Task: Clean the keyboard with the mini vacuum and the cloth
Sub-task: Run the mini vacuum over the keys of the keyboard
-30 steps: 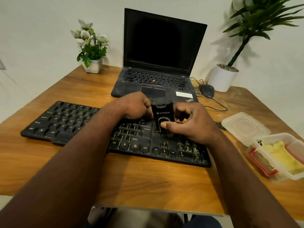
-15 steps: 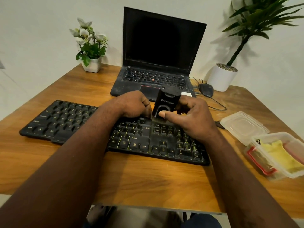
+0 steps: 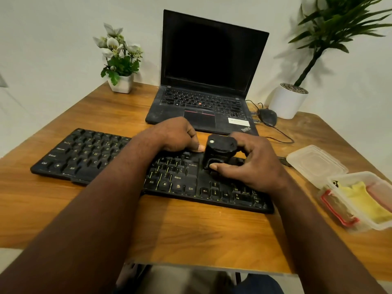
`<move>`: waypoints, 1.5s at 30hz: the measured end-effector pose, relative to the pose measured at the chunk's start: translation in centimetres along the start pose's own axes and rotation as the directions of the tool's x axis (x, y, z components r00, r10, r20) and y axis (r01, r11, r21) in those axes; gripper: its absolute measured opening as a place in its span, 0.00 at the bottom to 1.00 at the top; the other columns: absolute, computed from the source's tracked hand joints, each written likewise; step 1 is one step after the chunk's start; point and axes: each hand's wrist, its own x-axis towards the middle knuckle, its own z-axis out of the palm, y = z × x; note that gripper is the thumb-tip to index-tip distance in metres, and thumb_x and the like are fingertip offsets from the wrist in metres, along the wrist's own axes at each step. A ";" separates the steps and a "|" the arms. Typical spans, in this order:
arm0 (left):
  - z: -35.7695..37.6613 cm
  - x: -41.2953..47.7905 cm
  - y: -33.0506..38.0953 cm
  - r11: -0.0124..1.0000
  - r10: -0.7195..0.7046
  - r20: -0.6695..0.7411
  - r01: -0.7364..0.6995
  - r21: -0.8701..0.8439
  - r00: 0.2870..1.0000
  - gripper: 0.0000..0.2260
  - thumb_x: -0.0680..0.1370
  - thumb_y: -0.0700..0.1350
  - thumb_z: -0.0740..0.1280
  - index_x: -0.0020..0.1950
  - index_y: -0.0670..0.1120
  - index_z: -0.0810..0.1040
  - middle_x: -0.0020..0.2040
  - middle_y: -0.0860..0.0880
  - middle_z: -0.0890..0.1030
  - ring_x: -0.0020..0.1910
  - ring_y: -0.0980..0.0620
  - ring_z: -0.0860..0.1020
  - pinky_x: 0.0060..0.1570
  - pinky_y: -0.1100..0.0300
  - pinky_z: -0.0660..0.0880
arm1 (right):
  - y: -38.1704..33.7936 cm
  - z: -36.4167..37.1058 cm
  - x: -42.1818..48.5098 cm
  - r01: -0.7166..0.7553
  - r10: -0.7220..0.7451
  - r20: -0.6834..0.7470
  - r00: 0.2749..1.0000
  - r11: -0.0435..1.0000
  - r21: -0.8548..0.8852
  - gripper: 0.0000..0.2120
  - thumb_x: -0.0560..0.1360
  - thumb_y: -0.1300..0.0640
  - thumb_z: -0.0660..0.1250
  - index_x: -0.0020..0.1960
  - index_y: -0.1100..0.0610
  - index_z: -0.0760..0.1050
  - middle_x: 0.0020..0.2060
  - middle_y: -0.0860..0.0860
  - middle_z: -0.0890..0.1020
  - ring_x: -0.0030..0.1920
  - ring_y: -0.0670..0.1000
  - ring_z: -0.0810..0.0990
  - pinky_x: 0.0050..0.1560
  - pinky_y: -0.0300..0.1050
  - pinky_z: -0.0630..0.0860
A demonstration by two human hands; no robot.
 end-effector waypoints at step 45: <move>-0.1 -0.1 -0.1 1.000 -0.010 0.006 0.010 -0.007 1.000 0.09 0.78 0.45 0.74 0.38 0.48 0.84 0.33 0.54 0.84 0.32 0.62 0.79 0.40 0.56 0.74 | -0.8 0.3 0.5 0.041 -0.039 0.081 0.996 0.999 -0.014 0.13 0.69 0.46 0.77 0.52 0.48 0.81 0.44 0.42 0.83 0.47 0.47 0.82 0.45 0.39 0.78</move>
